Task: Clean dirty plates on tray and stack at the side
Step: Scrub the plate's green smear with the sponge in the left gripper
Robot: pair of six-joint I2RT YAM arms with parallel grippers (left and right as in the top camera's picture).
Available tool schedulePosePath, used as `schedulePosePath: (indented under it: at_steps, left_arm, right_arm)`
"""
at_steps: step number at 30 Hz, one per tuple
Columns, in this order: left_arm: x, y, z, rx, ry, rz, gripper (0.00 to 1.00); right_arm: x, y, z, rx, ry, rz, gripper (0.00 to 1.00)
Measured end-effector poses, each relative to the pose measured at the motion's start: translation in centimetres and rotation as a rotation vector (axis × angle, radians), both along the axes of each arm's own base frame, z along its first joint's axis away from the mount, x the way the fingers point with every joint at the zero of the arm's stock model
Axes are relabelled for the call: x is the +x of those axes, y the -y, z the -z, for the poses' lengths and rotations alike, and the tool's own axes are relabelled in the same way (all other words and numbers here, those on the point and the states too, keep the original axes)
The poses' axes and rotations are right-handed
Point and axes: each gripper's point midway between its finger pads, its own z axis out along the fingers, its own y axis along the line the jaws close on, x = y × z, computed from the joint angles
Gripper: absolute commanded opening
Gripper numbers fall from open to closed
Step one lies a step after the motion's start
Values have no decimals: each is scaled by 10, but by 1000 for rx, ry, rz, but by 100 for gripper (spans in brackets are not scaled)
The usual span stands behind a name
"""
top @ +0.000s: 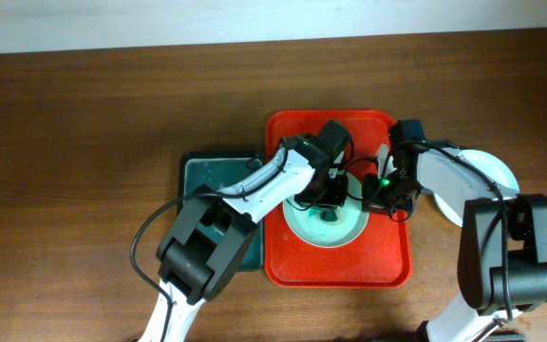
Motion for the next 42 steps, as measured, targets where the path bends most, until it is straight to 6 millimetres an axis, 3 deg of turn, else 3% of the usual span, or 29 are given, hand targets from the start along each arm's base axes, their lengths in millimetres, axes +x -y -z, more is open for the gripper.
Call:
schedulePosePath:
  at_steps: [3,10,14,17,20,24,30,32,36,39,42]
  left_arm:
    - [-2,-6,1,35,-14,-4,0]
    - [4,-67,3,379,74,-39,0]
    - [11,-74,3,415,115,-45,0]
    - [13,-65,4,357,103,-54,0]
    - [28,-26,-1,123,86,-68,0]
    - [20,10,-2,-49,26,-31,0]
    - [9,15,0,-70,-26,-22,0]
    - [7,10,1,-37,-28,-16,0]
    - [6,-32,1,199,-1,-31,0]
    - [22,-72,0,385,61,-62,0]
    - [36,-87,-2,448,101,-85,0]
  right_arm:
    - [0,0,0,0,0,1,4]
    - [0,-1,0,4,-2,2,4]
    - [0,-1,0,3,-1,2,4]
    - [-1,0,0,1,-2,2,4]
    - [-1,0,0,2,-2,3,4]
    - [-1,0,0,2,-3,3,4]
    - [-1,0,0,2,-3,3,4]
    - [-1,0,0,2,-3,3,4]
    - [-1,0,0,3,-5,3,4]
    - [-1,0,0,3,-5,2,4]
    - [-2,-1,0,7,-6,2,4]
